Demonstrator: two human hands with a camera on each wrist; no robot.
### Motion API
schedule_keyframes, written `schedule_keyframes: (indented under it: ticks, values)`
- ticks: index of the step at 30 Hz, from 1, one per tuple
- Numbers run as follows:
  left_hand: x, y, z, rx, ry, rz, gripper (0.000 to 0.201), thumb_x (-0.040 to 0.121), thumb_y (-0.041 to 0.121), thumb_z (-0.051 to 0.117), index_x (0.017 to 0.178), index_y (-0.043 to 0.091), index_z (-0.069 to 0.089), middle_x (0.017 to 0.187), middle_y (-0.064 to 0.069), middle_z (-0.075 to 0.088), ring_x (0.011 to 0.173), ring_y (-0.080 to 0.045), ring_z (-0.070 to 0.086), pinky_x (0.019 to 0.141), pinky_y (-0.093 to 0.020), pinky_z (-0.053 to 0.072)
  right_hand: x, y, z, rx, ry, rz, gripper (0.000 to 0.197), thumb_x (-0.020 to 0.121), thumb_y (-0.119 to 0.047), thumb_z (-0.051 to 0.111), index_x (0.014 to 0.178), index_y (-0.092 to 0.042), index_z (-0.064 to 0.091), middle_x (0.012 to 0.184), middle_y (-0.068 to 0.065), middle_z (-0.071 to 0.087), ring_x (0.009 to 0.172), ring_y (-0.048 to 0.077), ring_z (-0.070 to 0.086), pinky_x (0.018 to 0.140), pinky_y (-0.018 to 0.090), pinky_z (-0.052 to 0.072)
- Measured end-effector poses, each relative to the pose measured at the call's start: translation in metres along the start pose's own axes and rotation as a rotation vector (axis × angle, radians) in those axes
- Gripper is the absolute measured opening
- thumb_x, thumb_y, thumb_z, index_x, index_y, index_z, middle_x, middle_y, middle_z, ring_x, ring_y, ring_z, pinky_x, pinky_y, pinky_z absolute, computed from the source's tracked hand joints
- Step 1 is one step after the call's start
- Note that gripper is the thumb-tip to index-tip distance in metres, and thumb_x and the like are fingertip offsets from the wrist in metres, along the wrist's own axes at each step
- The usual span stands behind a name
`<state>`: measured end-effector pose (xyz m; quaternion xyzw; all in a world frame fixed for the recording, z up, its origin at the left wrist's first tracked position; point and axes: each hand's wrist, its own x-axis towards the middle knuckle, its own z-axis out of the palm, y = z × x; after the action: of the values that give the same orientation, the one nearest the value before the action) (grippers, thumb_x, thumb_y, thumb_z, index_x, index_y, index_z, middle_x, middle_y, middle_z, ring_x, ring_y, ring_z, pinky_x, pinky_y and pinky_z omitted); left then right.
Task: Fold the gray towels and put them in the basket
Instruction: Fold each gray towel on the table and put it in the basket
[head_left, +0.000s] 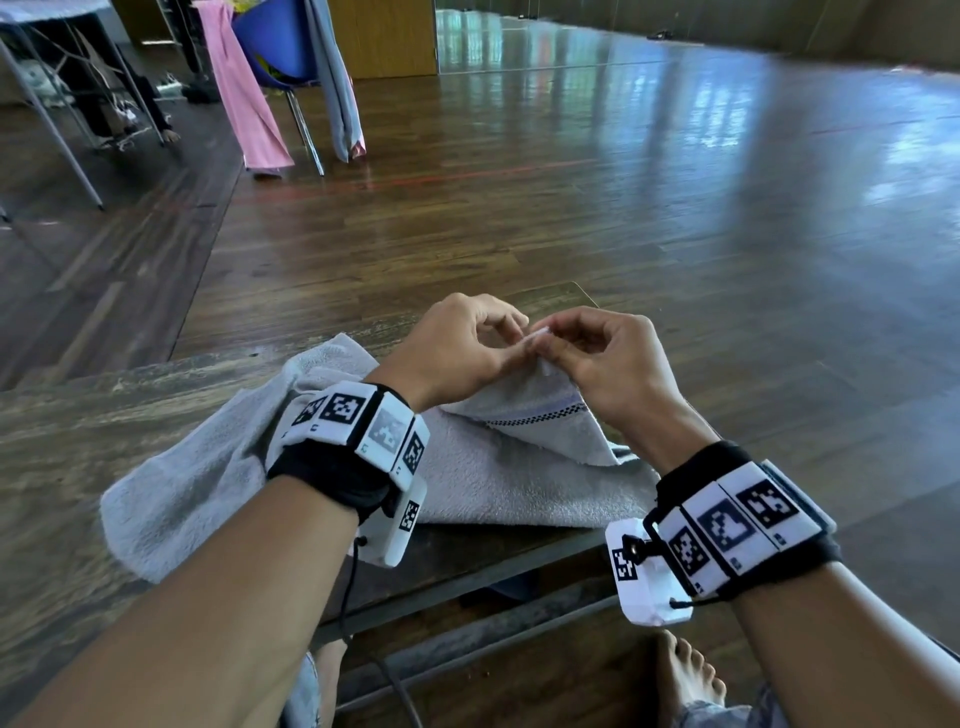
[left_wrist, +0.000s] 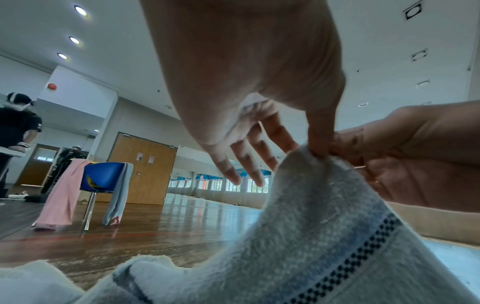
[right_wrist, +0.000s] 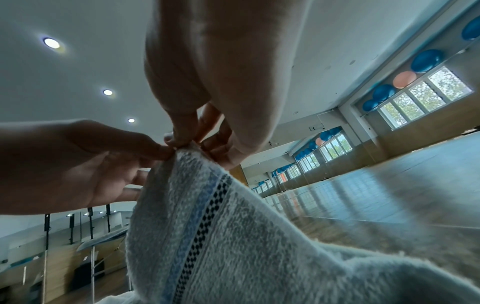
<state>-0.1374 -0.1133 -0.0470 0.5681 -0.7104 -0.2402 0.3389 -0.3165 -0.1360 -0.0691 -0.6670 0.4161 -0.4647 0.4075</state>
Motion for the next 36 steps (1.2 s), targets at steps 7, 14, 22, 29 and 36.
schedule_keyframes:
  ticks: [7,14,22,29,36]
  values:
    - [-0.007,-0.005,-0.008,0.096,-0.108,0.019,0.025,0.088,0.039,0.073,0.085,0.015,0.080,0.082,0.001,0.076,0.080,-0.012,0.069,0.078,-0.033,0.051,0.000,-0.004,-0.012,-0.083,-0.064,-0.034,0.014,0.088,-0.011,0.077,0.083,-0.024,0.077,0.082,-0.004,0.076,0.076,0.007,0.067,0.077,0.029,0.058]
    - [-0.010,-0.026,-0.025,0.291,-0.057,0.034,0.017,0.086,0.024,0.076,0.088,0.008,0.080,0.092,-0.003,0.074,0.086,-0.018,0.065,0.084,-0.033,0.048,0.013,0.006,-0.039,-0.124,0.194,0.008,0.019,0.091,-0.019,0.074,0.078,-0.031,0.073,0.080,-0.009,0.071,0.076,0.008,0.062,0.073,0.028,0.055]
    - [-0.014,-0.050,-0.030,0.364,0.110,0.071,0.012,0.084,0.018,0.074,0.088,0.007,0.077,0.094,-0.003,0.073,0.087,-0.020,0.066,0.084,-0.035,0.050,0.020,0.017,-0.054,-0.096,0.335,0.108,0.019,0.093,-0.020,0.072,0.076,-0.030,0.073,0.076,-0.014,0.070,0.072,0.002,0.062,0.074,0.027,0.056]
    - [-0.017,-0.063,-0.027,0.394,0.134,0.052,0.013,0.078,0.017,0.074,0.085,0.007,0.077,0.087,-0.002,0.071,0.077,-0.018,0.064,0.071,-0.033,0.051,0.021,0.021,-0.054,-0.097,0.430,0.128,0.021,0.092,-0.022,0.072,0.073,-0.030,0.072,0.067,-0.019,0.064,0.059,-0.011,0.057,0.060,0.008,0.046]
    - [-0.018,-0.083,-0.034,0.450,0.157,-0.041,0.013,0.077,0.019,0.074,0.085,0.009,0.074,0.084,-0.002,0.066,0.075,-0.017,0.057,0.067,-0.026,0.039,0.023,0.023,-0.063,-0.043,0.506,0.189,0.017,0.093,-0.022,0.069,0.077,-0.026,0.072,0.074,-0.009,0.067,0.068,0.008,0.060,0.075,0.034,0.058]
